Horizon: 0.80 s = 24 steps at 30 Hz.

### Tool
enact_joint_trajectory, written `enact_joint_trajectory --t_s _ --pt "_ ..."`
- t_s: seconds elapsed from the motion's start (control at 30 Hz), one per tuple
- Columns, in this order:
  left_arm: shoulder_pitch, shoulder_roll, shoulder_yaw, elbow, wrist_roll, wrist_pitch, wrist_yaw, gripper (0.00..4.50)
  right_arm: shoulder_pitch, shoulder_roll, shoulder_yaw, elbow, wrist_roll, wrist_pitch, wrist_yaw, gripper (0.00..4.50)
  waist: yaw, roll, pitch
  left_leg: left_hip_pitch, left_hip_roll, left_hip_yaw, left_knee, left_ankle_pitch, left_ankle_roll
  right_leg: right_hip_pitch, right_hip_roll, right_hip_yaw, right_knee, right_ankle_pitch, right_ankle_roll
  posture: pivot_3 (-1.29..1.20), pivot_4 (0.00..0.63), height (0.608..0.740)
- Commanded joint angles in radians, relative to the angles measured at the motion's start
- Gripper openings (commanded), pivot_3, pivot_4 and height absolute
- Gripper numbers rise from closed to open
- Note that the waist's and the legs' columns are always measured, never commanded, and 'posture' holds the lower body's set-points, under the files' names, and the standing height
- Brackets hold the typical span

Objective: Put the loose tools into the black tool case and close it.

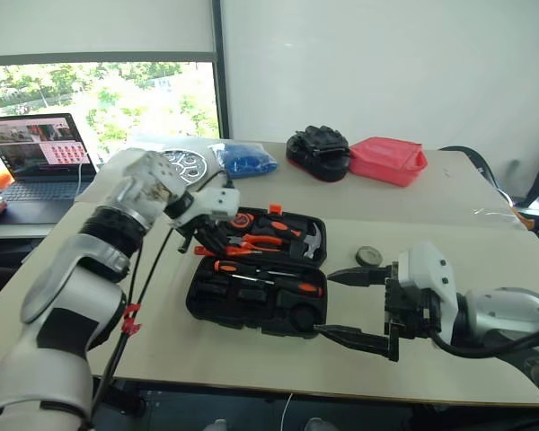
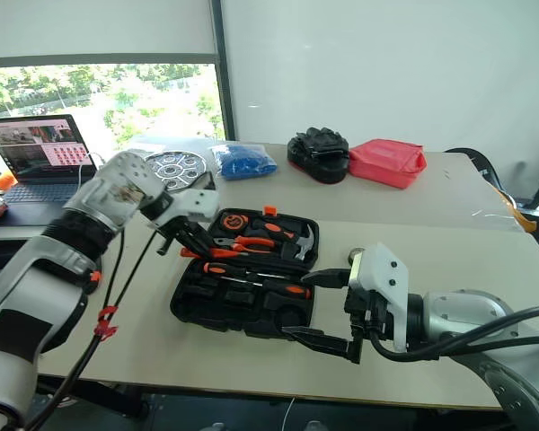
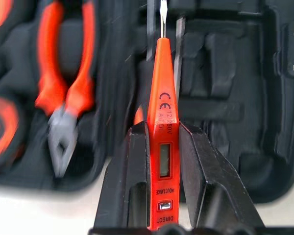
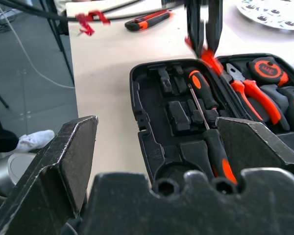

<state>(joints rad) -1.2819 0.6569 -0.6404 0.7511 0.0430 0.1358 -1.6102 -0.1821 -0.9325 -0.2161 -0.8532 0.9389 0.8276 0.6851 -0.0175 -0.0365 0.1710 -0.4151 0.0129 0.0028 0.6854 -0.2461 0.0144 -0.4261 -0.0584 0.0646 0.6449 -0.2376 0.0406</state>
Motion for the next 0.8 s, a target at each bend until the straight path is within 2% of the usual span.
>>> enact_joint_trajectory --t_s 0.03,0.4,0.53,0.8 --pt "0.041 -0.010 0.016 -0.049 0.058 -0.037 0.003 0.40 0.014 -0.011 -0.049 -0.046 0.044 0.007 -0.049 4.50 -0.003 0.000 0.000 0.000 0.000 -0.001 0.000 0.000 0.000 0.000 0.000 0.000 0.001 0.000 0.000 0.00 0.150 0.740" --pt "0.136 -0.022 0.042 -0.173 0.110 0.018 0.000 0.40 0.014 -0.015 -0.026 -0.058 0.064 0.000 -0.117 4.50 0.003 0.000 0.000 -0.001 0.000 -0.001 0.008 -0.001 0.002 0.002 0.001 0.000 0.003 0.000 0.002 0.00 0.150 0.740" --pt "0.154 0.003 0.018 -0.228 0.077 0.057 -0.004 0.40 0.009 -0.016 -0.020 -0.059 0.067 -0.001 -0.126 4.50 0.003 0.000 0.000 -0.001 0.000 -0.001 0.009 -0.001 0.002 0.002 0.001 0.000 0.003 0.001 0.002 0.00 0.150 0.740" --pt "0.160 -0.033 0.046 -0.209 0.141 0.087 0.015 0.40 -0.002 -0.011 -0.011 -0.050 0.062 -0.007 -0.130 4.50 0.003 0.000 0.000 -0.001 0.000 -0.001 0.009 -0.001 0.002 0.002 0.001 0.000 0.003 0.001 0.002 0.00 0.150 0.740"
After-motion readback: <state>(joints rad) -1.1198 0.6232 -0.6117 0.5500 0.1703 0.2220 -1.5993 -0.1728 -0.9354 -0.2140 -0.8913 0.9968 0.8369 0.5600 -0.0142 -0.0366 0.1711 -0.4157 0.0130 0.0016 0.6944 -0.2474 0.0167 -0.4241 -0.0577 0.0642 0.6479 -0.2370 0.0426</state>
